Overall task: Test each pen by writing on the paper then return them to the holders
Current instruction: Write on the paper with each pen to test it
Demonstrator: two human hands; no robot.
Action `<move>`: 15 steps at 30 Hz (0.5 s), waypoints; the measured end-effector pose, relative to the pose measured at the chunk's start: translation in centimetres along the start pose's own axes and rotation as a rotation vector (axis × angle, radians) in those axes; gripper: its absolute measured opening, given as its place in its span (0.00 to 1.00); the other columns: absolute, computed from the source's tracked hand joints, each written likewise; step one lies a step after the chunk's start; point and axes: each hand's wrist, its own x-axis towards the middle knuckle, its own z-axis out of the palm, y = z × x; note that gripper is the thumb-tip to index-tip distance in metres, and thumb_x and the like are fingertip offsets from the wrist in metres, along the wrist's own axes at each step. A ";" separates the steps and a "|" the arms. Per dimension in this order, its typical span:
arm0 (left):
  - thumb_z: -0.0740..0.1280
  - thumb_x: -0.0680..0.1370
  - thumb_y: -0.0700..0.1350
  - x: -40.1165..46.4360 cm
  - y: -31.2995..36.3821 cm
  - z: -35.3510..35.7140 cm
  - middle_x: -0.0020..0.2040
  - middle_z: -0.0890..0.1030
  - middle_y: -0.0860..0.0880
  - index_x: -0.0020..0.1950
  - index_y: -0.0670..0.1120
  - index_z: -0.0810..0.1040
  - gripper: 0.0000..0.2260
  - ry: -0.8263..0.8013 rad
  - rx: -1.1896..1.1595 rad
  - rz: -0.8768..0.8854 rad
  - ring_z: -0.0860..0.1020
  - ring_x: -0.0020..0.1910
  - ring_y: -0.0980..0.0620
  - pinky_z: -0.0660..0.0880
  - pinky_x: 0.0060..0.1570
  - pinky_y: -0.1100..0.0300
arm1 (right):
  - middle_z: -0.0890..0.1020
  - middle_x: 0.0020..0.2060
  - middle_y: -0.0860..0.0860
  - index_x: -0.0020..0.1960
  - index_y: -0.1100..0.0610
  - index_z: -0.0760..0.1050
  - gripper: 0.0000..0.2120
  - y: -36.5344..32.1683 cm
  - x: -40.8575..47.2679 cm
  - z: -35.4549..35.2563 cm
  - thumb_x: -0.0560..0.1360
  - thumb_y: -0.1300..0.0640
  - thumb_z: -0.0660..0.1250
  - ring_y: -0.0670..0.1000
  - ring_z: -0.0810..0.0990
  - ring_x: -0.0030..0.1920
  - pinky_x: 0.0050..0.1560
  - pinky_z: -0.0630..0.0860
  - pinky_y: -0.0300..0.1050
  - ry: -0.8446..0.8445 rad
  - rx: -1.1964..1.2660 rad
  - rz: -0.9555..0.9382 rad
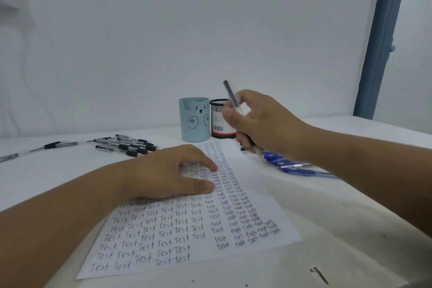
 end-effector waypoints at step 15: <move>0.70 0.68 0.70 0.0 0.0 0.1 0.64 0.71 0.72 0.60 0.73 0.76 0.21 0.003 -0.029 0.003 0.67 0.68 0.70 0.63 0.75 0.57 | 0.73 0.31 0.48 0.49 0.52 0.75 0.08 5.7 3.4 1.4 0.83 0.50 0.62 0.47 0.68 0.32 0.35 0.67 0.44 0.047 -0.232 -0.027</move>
